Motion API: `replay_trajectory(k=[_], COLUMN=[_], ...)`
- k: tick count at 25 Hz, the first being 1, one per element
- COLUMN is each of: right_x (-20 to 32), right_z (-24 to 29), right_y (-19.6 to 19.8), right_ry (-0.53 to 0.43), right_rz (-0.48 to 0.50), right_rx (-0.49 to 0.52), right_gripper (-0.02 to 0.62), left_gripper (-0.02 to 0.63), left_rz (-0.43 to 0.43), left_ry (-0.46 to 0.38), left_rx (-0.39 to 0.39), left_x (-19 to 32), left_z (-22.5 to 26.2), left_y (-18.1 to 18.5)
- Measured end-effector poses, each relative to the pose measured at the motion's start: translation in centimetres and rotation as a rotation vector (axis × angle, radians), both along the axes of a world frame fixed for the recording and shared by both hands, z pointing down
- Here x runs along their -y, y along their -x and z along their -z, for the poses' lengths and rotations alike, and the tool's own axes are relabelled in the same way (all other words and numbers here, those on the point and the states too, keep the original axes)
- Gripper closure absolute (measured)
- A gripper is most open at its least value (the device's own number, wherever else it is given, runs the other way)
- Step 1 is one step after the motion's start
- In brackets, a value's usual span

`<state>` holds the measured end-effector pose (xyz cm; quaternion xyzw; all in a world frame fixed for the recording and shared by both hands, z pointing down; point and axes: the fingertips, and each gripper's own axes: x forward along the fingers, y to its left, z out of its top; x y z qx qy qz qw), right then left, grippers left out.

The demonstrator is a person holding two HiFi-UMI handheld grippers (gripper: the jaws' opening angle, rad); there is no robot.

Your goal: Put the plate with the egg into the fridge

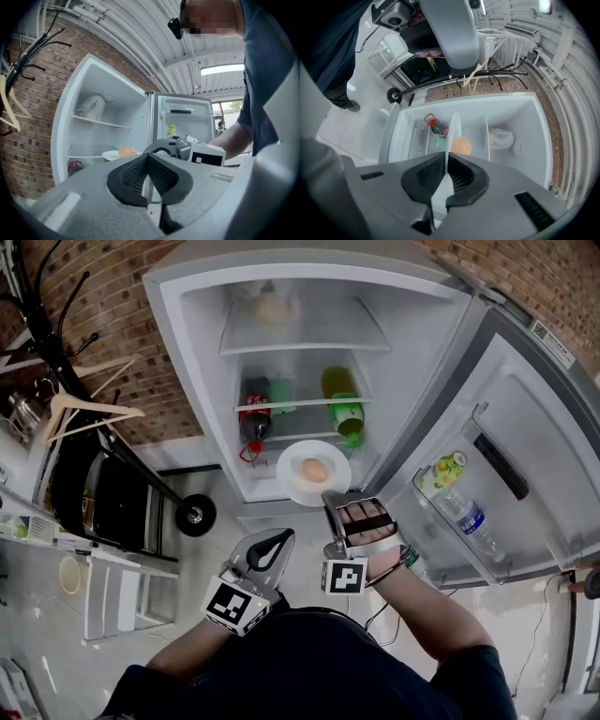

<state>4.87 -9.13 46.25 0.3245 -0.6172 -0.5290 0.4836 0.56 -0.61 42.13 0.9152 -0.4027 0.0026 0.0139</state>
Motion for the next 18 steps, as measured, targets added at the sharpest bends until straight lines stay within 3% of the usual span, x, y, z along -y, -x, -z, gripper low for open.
replay_trajectory(k=[18], right_x=[14.0], right_z=[-0.9], right_y=[5.1], right_ry=[0.04], right_rz=[-0.137], right_rx=[-0.003], right_gripper=[0.577], left_gripper=[0.601], left_rz=[-0.112], left_ry=[0.018], left_rx=[-0.014], left_x=[12.3], left_z=[0.1], left_y=[6.1])
